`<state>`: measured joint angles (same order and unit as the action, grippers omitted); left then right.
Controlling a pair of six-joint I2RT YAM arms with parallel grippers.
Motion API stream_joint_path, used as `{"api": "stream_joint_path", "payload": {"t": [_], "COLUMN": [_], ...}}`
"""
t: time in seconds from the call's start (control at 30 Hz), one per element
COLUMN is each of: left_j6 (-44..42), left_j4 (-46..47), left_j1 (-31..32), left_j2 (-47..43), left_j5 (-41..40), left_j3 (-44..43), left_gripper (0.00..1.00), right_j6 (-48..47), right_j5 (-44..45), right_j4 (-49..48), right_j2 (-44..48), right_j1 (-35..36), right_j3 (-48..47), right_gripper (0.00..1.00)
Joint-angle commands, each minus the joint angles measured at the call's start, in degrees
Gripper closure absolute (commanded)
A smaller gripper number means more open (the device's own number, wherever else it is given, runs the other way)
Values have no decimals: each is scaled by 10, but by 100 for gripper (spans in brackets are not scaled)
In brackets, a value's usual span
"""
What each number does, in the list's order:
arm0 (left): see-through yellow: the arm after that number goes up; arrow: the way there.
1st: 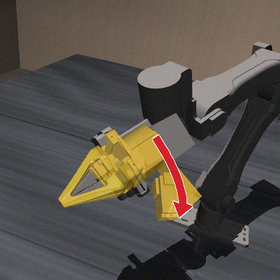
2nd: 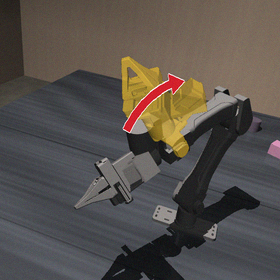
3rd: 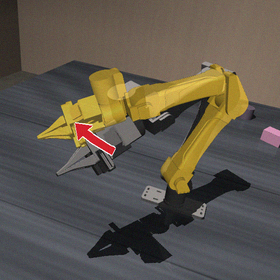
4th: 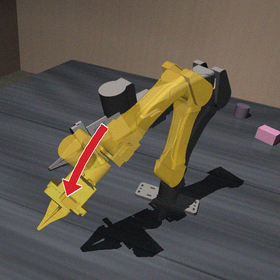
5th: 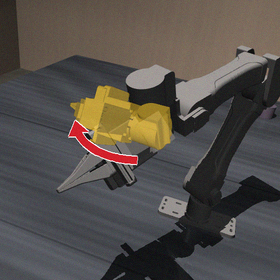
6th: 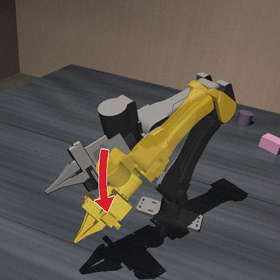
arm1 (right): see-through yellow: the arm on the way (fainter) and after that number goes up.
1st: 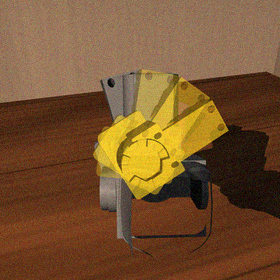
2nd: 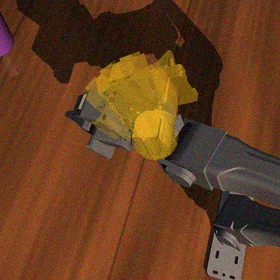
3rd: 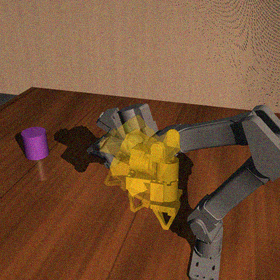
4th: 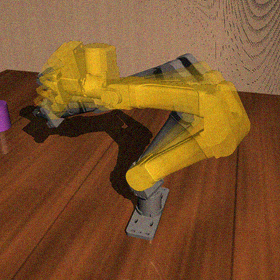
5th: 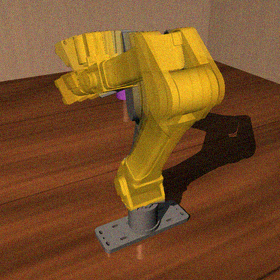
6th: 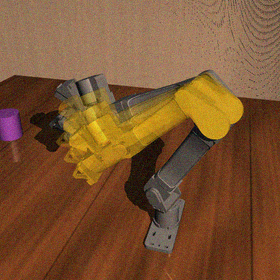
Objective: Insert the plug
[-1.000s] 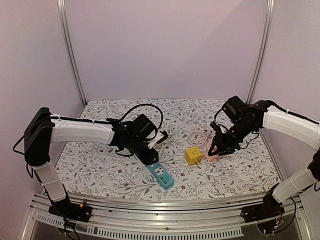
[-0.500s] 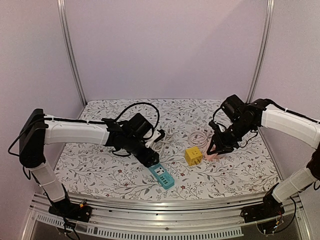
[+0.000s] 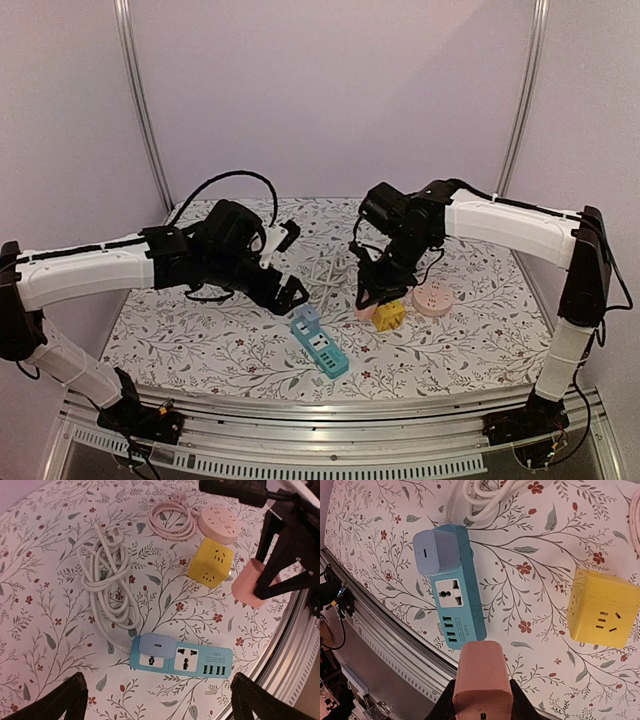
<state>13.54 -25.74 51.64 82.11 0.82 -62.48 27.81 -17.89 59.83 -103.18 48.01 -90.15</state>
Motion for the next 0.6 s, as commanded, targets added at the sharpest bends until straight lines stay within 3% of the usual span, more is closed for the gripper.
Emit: {"api": "stream_joint_path", "payload": {"t": [0.0,0.2,0.57], "left_j6": [60,75,29], "left_j4": [-9,-15,-42], "left_j1": [-9,-12,-17], "left_j2": [-73,-170,-259], "left_j5": [-6,0,-29], "left_j3": [69,130,169], "left_gripper": [1,1,0], "right_j6": [10,29,53], "right_j5": [52,86,128], "right_j4": [71,101,63], "right_j2": [-93,-178,-200], "right_j1": [60,109,118], "right_j3": [-102,-198,-196], "right_gripper": [100,100,100]}}
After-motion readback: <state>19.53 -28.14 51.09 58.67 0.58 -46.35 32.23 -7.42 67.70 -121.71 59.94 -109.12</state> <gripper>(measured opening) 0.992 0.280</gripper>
